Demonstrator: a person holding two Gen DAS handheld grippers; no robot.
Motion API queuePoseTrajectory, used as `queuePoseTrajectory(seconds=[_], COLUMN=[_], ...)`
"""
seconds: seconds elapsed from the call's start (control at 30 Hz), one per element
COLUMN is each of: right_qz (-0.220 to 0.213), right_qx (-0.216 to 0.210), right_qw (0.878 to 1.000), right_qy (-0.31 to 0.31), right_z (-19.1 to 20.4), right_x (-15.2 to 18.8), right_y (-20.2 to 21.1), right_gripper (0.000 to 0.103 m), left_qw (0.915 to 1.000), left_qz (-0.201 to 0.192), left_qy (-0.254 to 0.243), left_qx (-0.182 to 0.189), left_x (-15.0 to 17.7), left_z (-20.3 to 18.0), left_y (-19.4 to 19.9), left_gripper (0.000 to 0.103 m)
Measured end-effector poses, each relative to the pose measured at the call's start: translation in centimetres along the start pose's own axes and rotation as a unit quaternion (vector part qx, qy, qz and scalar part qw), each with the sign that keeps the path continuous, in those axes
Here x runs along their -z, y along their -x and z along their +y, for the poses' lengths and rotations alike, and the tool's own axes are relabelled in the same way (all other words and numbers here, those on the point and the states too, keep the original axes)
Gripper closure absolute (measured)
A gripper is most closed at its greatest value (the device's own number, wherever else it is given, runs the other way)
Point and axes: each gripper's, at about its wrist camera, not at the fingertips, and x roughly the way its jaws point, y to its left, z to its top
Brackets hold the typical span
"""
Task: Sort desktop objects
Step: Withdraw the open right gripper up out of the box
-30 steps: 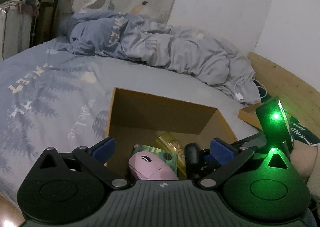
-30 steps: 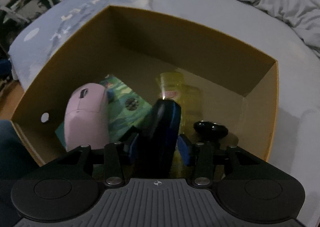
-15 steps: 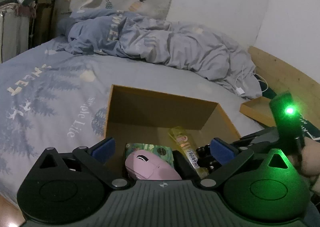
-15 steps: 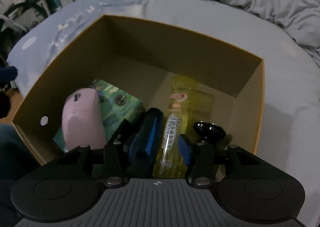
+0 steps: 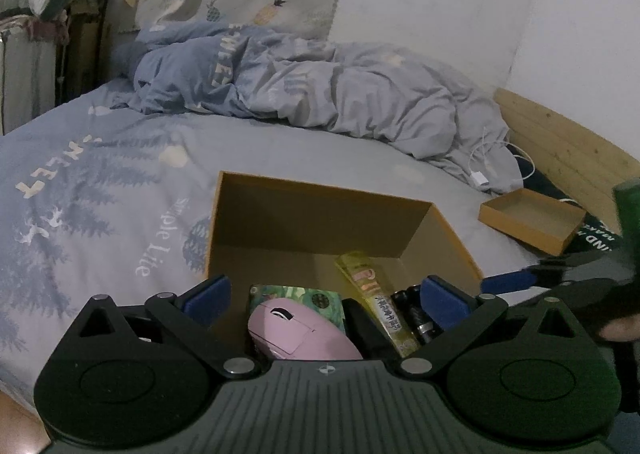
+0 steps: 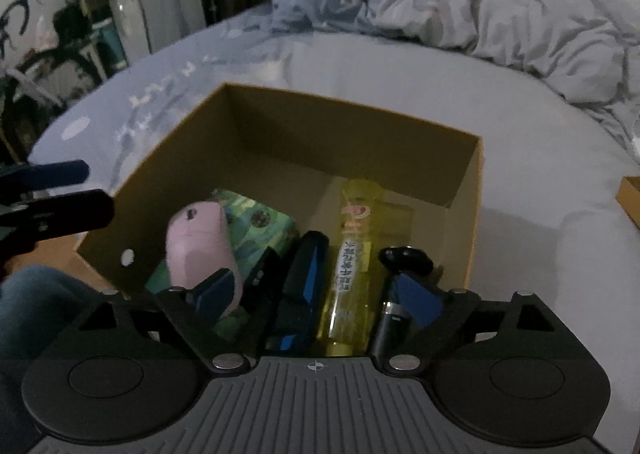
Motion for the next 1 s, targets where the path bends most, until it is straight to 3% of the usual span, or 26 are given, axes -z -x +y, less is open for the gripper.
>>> queuePoseTrajectory(seconds=[0.33,0.57,1.0], right_qz=[-0.046,-0.068,-0.126], right_qx=[-0.011,-0.009,0.048], right_qw=[0.998,0.995,0.981], right_qy=[-0.039,-0.073,-0.14], right_z=[-0.4,-1.2,-3.5], right_x=[3.7,6.4,8.7], right_y=[4.8,6.6,7.5], right_gripper=[0.0,0.0,0.0], left_qw=[0.9999,0.9997,0.9969], left_qz=[0.0,0.006,0.007], left_qy=[-0.01,-0.023,-0.078], left_qx=[-0.005,-0.006,0.002], left_x=[0.2,0.6,1.9], left_z=[-0.4,-1.0,-3.2], left_y=[0.0,-0.1,-0.4], left_gripper=[0.0,0.0,0.0])
